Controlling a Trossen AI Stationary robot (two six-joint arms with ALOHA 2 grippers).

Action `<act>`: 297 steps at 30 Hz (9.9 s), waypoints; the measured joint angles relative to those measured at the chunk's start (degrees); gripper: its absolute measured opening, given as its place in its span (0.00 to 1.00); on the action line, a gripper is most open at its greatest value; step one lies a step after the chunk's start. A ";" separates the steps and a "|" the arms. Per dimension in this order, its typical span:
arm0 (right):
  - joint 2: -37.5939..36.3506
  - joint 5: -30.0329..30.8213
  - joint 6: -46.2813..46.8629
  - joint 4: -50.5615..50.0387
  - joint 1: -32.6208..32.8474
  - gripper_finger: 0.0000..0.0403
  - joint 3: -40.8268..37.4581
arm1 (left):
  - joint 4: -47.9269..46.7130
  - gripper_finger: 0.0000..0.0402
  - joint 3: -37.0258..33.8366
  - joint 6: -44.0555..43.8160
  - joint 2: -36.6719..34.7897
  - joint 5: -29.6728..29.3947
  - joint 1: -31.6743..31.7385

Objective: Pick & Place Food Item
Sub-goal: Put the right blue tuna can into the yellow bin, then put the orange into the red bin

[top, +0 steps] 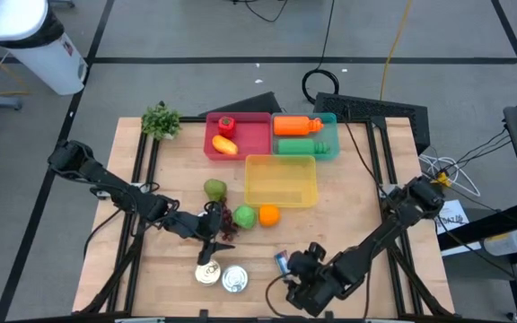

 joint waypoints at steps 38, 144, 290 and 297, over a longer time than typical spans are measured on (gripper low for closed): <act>6.99 2.94 -5.64 6.23 -7.16 0.47 -2.10 | -0.04 0.60 0.02 0.12 0.00 -0.86 0.28; -4.83 1.34 -51.25 32.90 -23.19 0.64 -23.57 | 5.28 0.60 0.02 1.41 0.01 -0.86 0.28; -16.31 -19.13 -56.06 47.85 -19.48 0.77 -23.48 | -43.46 0.62 33.48 10.11 26.52 0.60 0.61; -23.12 -7.26 -54.53 41.37 -13.42 0.77 -26.67 | -34.73 0.62 29.00 10.53 23.20 0.22 1.11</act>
